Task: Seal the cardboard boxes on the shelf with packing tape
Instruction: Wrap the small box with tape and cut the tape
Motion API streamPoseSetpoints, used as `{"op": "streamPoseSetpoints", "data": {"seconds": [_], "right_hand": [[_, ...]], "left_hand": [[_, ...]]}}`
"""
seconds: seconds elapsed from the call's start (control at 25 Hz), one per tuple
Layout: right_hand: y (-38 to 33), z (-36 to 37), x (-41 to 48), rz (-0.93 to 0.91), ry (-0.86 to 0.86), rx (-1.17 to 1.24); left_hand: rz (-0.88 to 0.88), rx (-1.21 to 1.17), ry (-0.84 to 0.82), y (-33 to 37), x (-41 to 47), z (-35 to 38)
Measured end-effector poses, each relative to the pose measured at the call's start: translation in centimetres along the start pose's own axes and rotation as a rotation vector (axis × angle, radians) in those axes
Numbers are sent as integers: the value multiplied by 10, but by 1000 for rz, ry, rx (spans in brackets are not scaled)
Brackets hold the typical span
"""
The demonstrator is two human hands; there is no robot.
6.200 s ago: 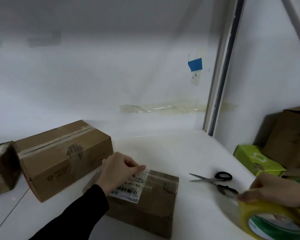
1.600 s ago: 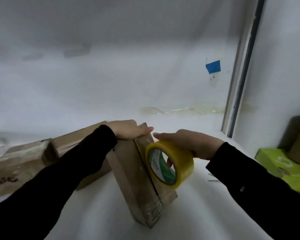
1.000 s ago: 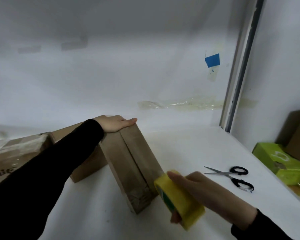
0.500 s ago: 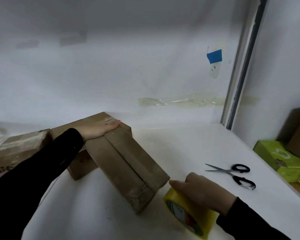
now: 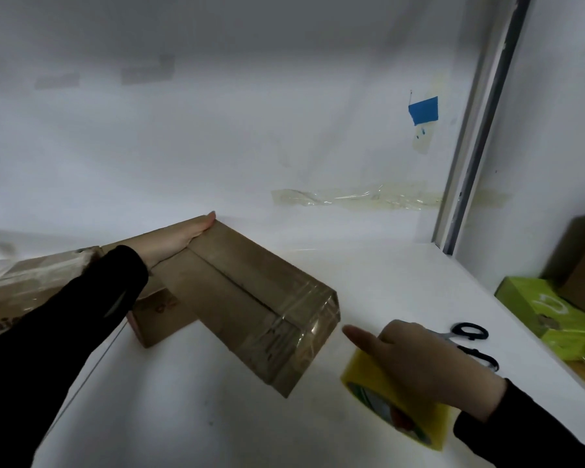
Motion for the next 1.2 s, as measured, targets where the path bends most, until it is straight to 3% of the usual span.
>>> {"op": "streamPoseSetpoints", "data": {"seconds": [0.24,0.4,0.44,0.56,0.64,0.68,0.76,0.84,1.0,1.2], "right_hand": [[-7,-25,-2,-58,23,213],[-10,-46,-3,-180,-9,343],[-8,-51,-1,-168,0,321],[-6,-64,8,-109,-60,146],[-7,-72,14,-76,-90,81],[-9,-76,17,-70,-87,50],[-12,-82,23,-69,-76,-12],[-17,-83,27,-36,-94,-3],[-12,-87,30,-9,-122,110],[-7,-106,16,-4,-34,632]], "left_hand": [[6,-272,112,-11,-3,27],[-162,-253,126,-30,-14,61],[-175,-155,98,-34,-17,73],[17,196,69,-31,-30,109],[140,152,141,-8,-47,120],[184,46,81,10,-59,123],[227,-146,-217,46,-83,131],[260,-90,-337,67,-91,129],[226,-92,-307,77,-72,123],[186,-45,-355,81,-38,110]]}}
Point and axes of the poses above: each hand's wrist, its own x-axis towards the middle knuckle, its own z-axis out of the palm, y = z × x, the point moved 3 cm from there along x, towards the middle knuckle, and after that the axes turned 14 degrees about y, right-handed, at the moved point
